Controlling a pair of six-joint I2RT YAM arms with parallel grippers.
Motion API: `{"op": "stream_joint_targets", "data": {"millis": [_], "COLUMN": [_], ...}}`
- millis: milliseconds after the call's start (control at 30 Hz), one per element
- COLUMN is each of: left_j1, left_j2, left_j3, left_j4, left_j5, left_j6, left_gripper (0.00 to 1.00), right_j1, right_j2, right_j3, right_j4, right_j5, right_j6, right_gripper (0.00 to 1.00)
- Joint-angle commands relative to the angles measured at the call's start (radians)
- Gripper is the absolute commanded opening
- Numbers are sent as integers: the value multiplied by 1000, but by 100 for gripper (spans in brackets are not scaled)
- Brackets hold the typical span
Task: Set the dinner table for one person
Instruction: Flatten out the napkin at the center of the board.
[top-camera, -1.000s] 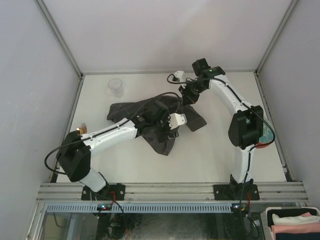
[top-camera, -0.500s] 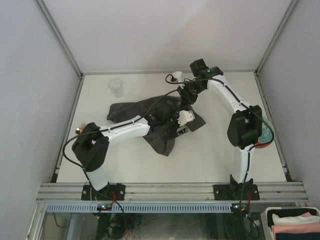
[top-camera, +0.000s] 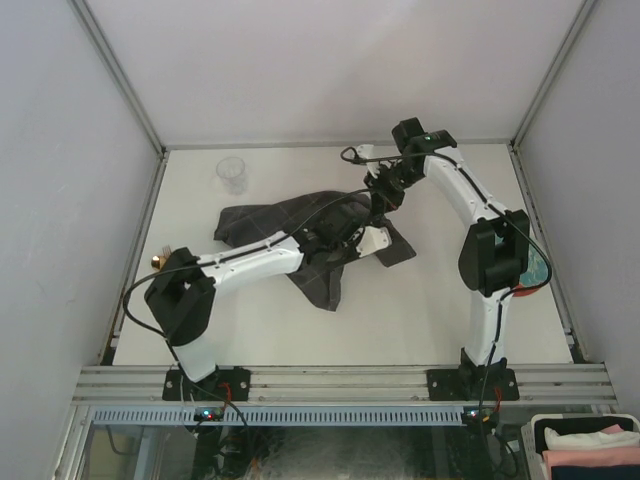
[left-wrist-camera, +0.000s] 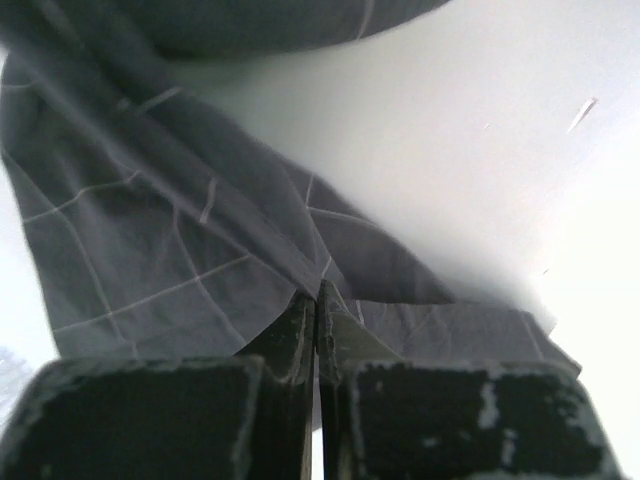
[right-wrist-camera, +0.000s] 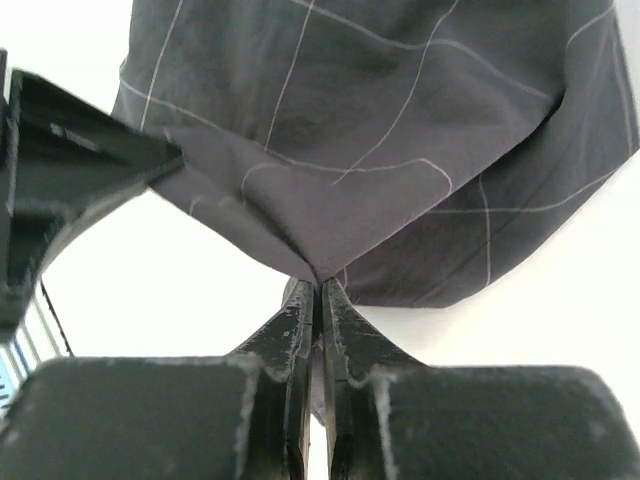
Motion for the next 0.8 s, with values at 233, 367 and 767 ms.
{"op": "stream_joint_targets", "data": {"millis": [233,367,767], "left_j1": [176,279,475], "left_j2": [-349,-461,-520], "left_j3": [14,19,-55], "left_j4": [-303,-344,-285], "left_j5": [-197,-196,-80], "left_j6": [205,212,215], "left_gripper": [0,0,0], "right_j1": [-87,-102,-54], "right_j2": [-44,-26,-163], "right_j3": [36,72,-117], "right_j4": [-109,-186,-105], "right_j5": [-3,18,35], "right_j6": [-202,-223,-239], "right_gripper": [0,0,47]}}
